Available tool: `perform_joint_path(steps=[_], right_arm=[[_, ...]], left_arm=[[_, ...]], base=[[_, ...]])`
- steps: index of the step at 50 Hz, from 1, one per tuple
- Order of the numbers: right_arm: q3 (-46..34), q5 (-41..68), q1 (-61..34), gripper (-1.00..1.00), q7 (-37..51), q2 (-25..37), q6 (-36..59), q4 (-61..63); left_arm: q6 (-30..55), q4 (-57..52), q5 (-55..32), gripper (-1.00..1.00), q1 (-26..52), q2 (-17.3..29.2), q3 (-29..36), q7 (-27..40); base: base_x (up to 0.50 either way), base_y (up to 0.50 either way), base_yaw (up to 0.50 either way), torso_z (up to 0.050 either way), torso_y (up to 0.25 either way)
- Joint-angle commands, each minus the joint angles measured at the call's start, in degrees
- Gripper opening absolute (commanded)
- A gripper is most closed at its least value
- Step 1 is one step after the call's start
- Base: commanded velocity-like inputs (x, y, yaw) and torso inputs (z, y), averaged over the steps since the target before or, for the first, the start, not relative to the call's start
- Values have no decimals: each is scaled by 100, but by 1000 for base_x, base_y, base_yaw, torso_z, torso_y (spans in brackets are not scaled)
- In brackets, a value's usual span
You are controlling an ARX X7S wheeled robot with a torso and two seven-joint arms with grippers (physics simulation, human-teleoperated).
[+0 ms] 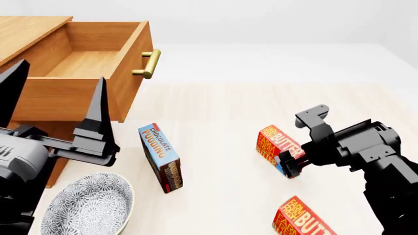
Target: Put the butter at the front in the top drawer of the cabinet and close it.
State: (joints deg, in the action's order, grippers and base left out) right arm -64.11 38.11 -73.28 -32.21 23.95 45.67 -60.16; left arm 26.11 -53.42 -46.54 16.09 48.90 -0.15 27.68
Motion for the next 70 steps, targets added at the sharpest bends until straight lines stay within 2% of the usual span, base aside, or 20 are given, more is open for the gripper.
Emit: perform_joint_path(steps=[1, 20, 21, 29, 36, 53, 58, 70], right_arm=[[69, 55, 114, 100, 100, 72, 7, 100], [153, 93, 251, 100, 146, 93, -147, 131], [162, 87, 255, -100, 180, 97, -171, 136], [263, 43, 244, -100, 489, 150, -393, 163], [500, 117, 284, -100, 963, 406, -612, 664], [1184, 602, 10, -100, 1919, 1306, -438, 2834], [1237, 493, -120, -100, 2172, 1390, -520, 3145], [883, -460, -149, -100, 2529, 1654, -1500, 4308]], left_arm=[[-88, 45, 76, 100, -69, -8, 25, -58], [-30, 18, 9, 100, 14, 19, 84, 5], [-17, 12, -5, 100, 31, 23, 89, 15], [49, -9, -89, 100, 149, 39, 132, 58], [5, 3, -86, 100, 120, 48, 119, 41], [-20, -33, -172, 100, 134, 167, 49, 25], [-40, -28, -162, 100, 111, 176, 55, 10], [-64, 0, -136, 100, 134, 180, 117, -37]], base=[[0, 0, 0, 0, 0], [0, 0, 0, 0, 0], [0, 0, 0, 0, 0], [0, 0, 0, 0, 0], [0, 0, 0, 0, 0], [0, 0, 0, 0, 1], [0, 0, 0, 0, 0], [0, 0, 0, 0, 2]])
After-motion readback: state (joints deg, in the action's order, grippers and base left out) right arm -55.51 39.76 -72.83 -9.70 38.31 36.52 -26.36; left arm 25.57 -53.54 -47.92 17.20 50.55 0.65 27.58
